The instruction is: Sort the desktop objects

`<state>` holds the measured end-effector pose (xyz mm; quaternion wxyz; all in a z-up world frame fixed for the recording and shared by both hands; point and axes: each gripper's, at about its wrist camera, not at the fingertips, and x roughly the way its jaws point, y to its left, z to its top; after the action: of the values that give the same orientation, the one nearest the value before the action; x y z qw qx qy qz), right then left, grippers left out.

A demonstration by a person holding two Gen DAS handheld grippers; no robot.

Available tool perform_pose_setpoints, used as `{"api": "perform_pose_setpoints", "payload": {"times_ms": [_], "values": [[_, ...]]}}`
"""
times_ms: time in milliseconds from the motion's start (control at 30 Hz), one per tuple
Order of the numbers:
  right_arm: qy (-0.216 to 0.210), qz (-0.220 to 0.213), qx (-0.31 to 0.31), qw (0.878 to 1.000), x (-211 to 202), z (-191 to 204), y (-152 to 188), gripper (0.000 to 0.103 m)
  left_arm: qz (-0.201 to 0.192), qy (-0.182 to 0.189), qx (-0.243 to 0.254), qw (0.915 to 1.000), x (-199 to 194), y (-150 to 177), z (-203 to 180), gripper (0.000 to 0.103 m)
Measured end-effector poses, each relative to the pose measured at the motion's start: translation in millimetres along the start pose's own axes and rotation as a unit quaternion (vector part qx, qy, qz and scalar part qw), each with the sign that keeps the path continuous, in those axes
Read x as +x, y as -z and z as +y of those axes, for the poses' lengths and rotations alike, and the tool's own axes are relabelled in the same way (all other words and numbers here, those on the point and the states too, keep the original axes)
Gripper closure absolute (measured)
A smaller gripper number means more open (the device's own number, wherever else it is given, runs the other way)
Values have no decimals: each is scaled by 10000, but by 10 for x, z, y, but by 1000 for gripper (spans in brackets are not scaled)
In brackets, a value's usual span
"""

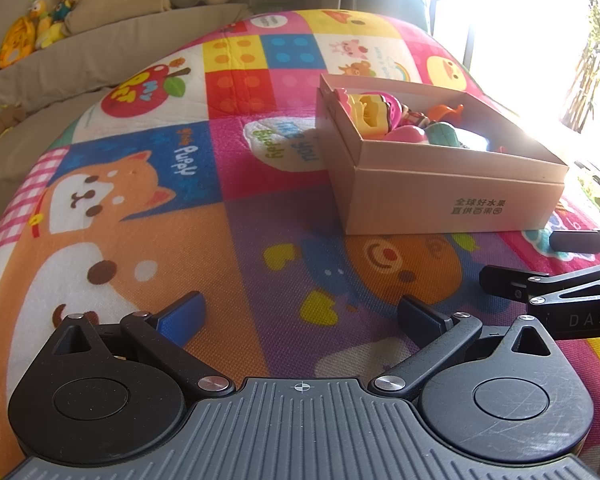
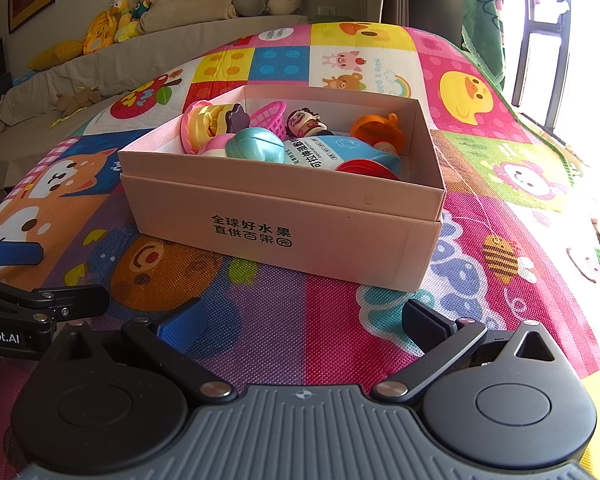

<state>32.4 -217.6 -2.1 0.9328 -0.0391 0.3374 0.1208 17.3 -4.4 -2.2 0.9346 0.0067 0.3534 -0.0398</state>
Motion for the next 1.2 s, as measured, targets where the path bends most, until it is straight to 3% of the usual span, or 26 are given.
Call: {"api": "perform_pose_setpoints", "payload": {"times_ms": [1200], "values": [[-1, 0, 0, 10000, -1, -3, 1, 0, 12, -25, 20, 10000, 17, -1, -5, 0]]}}
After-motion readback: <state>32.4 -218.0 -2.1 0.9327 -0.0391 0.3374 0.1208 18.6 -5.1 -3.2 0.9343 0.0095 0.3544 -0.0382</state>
